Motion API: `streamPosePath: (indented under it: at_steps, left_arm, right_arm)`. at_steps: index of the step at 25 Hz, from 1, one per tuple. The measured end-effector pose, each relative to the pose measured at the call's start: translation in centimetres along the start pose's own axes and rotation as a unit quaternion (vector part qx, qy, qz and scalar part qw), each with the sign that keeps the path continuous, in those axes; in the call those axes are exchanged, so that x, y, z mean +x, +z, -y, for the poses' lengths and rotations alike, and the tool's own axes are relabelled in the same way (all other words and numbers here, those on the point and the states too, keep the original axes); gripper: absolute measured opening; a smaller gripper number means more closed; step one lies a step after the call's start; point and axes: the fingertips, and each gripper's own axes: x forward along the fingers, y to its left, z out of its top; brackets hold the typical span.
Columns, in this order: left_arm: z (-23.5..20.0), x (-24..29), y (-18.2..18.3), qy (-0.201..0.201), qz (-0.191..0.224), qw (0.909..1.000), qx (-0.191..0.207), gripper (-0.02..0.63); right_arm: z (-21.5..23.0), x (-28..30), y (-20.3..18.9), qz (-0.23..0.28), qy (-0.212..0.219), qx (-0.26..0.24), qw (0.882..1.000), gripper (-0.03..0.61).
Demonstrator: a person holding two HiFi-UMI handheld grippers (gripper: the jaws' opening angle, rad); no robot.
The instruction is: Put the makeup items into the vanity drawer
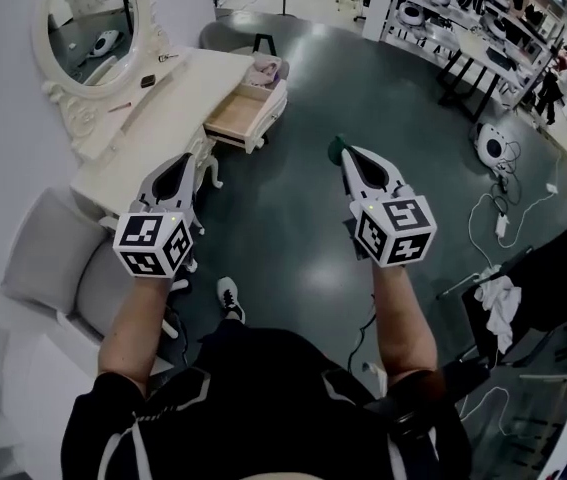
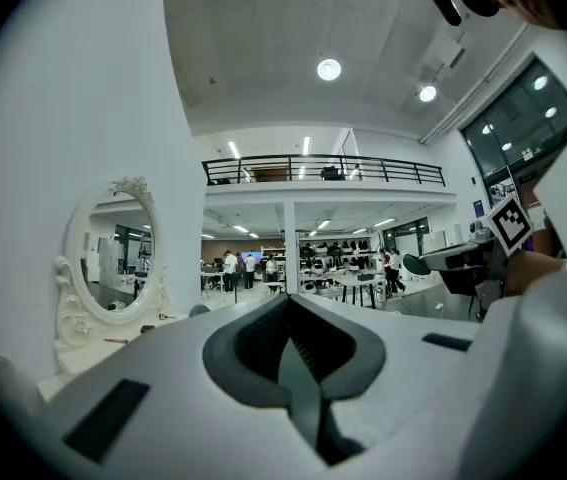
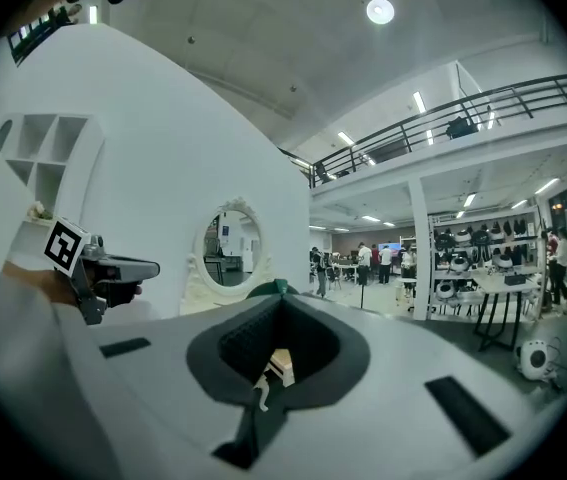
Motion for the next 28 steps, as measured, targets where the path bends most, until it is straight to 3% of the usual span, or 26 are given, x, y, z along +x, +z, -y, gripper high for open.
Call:
streamPosePath:
  at_steps: [6, 19, 28]
  left_arm:
    - [-5.1, 4.2, -0.6, -0.019, 0.006, 0.9992, -0.033, 0.003]
    - [-16.4, 12.7, -0.2, -0.053, 0.022, 0.9982, -0.016, 0.003]
    - [-23.6, 14.1, -1.8, -0.079, 0.022, 0.9942, -0.069, 0.003]
  right_arm:
    - [0.3, 5.2, 1.3, 0.007, -0.019, -0.007, 1.000, 0.005]
    - [-2.2, 20.1, 2.5, -0.010, -0.036, -0.012, 0.999, 0.005]
    - [-5.8, 28.8, 2.5, -0.032, -0.035, -0.023, 0.999, 0.005]
